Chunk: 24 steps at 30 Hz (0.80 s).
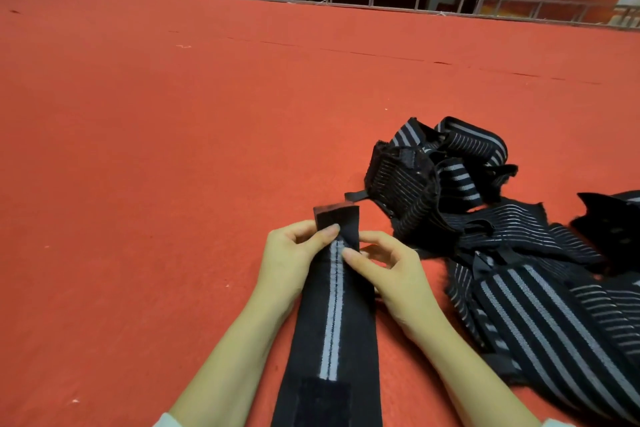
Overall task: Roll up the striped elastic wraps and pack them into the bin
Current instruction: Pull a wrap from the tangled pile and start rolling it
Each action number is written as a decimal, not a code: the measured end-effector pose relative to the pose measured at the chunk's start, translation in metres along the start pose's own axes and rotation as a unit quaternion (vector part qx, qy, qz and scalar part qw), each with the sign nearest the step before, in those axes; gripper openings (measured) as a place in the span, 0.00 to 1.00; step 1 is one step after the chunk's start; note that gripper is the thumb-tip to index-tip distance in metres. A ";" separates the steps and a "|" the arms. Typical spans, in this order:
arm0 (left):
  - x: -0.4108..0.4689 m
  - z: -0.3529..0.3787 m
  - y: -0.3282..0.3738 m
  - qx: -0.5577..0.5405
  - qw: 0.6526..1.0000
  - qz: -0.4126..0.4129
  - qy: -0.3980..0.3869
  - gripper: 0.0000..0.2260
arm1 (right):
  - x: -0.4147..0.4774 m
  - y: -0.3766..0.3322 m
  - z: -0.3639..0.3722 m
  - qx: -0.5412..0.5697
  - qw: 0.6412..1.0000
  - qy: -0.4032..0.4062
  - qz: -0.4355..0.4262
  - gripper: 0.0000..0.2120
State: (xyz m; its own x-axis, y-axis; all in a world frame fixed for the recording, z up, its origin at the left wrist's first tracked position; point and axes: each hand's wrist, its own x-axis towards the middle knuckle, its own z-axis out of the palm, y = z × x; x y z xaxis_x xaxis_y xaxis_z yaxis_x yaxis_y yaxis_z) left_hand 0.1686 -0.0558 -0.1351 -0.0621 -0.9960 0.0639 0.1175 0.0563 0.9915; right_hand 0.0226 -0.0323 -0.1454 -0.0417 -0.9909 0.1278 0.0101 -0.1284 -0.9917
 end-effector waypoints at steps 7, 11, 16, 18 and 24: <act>0.002 0.004 0.010 0.049 0.994 0.091 0.023 0.04 | 0.003 0.000 0.001 -0.110 0.989 0.023 -0.095 0.07; 0.002 0.003 0.017 0.023 0.993 0.106 0.053 0.07 | 0.000 0.002 0.005 -0.118 0.989 0.009 -0.089 0.09; -0.003 0.008 0.016 0.019 0.992 0.104 0.070 0.08 | -0.002 0.001 0.008 -0.121 0.989 -0.028 -0.081 0.10; -0.003 0.010 0.018 0.032 0.992 0.111 0.043 0.07 | 0.000 0.000 0.005 -0.080 0.993 -0.013 -0.080 0.06; 0.003 0.005 0.013 0.036 0.992 0.095 0.081 0.08 | 0.001 0.003 0.004 -0.028 0.997 -0.077 -0.007 0.06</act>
State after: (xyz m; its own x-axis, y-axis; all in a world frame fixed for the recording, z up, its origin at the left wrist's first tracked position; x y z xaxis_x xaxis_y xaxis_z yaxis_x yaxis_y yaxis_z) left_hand 0.1647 -0.0573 -0.1216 0.1142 -0.9648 0.2369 0.0404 0.2428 0.9692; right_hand 0.0267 -0.0335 -0.1484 0.1130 -0.9840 0.1376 -0.0459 -0.1435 -0.9886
